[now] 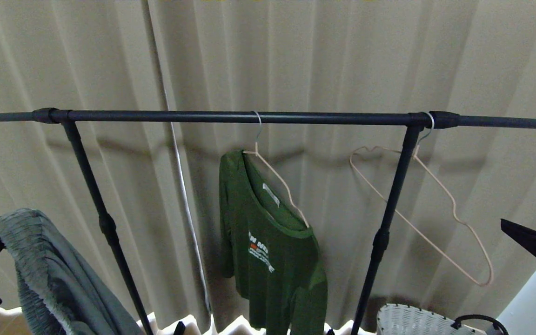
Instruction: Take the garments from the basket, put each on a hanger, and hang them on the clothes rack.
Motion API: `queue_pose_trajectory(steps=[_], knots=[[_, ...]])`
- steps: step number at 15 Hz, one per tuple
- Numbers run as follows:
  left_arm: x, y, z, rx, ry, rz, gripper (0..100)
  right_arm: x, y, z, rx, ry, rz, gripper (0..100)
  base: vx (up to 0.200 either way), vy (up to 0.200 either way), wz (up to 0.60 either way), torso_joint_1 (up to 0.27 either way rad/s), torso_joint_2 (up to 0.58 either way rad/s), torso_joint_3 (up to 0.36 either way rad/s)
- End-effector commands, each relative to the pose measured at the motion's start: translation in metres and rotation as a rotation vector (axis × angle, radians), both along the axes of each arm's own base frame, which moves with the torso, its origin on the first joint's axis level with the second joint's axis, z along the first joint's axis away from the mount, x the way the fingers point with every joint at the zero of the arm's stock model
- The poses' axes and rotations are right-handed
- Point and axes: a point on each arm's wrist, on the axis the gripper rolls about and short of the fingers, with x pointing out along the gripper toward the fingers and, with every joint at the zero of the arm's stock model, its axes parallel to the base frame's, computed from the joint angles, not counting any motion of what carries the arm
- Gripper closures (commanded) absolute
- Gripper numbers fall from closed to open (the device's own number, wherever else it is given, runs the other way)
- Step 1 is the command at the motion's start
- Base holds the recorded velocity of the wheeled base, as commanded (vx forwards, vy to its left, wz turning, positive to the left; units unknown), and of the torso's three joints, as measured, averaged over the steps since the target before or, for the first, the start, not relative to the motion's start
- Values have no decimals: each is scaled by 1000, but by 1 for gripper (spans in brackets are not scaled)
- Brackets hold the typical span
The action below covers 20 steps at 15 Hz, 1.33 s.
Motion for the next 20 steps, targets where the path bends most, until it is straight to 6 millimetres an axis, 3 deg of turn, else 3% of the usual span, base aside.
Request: queue_pose_trajectory(steps=[1,6,10,15,20], knots=[[0,0,-1,1,4,-6,100,2,0,2,1,-3,2,0,0,0,0,0,0,0],[-4,-1,-7,7,11,-81,100,26,4,-1,1,90,28,0,0,0,0,0,0,0],[-4,-2,-9,10,26,-98,100,58,15,-12,-1,197,76,0,0,0,0,0,0,0],[-5,-4,-9,12,35,-118,100,103,42,-18,107,262,103,0,0,0,0,0,0,0],[-5,-4,-9,13,37,-118,100,111,39,-27,152,295,54,0,0,0,0,0,0,0]])
